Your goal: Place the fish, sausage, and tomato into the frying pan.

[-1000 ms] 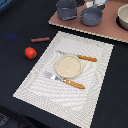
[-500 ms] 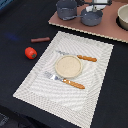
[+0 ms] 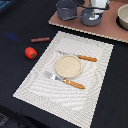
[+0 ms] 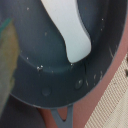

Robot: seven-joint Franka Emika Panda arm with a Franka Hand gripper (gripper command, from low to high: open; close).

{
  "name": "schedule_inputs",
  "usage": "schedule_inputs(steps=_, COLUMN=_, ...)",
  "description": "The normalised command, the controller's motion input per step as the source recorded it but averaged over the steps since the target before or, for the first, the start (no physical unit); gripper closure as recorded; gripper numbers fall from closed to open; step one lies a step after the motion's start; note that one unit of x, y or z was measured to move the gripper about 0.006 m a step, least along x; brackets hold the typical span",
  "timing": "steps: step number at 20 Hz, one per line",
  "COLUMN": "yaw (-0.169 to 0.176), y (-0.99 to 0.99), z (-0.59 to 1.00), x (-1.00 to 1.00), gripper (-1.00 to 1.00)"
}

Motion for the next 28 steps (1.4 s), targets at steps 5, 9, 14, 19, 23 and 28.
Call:
schedule_inputs(steps=5, yaw=-0.069, y=-0.48, z=0.84, x=-0.49, gripper=-1.0)
schedule_inputs(steps=9, yaw=-0.077, y=-0.43, z=0.62, x=-0.56, gripper=-1.0)
schedule_inputs(steps=14, yaw=-0.092, y=-0.42, z=0.11, x=-0.65, gripper=-1.0)
schedule_inputs(steps=19, yaw=-0.117, y=-0.37, z=0.0, x=-0.7, gripper=-1.0)
schedule_inputs(steps=23, yaw=-0.14, y=-0.35, z=-0.15, x=-0.7, gripper=-1.0)
schedule_inputs(steps=28, yaw=-0.12, y=-0.43, z=-0.31, x=-0.7, gripper=-1.0)
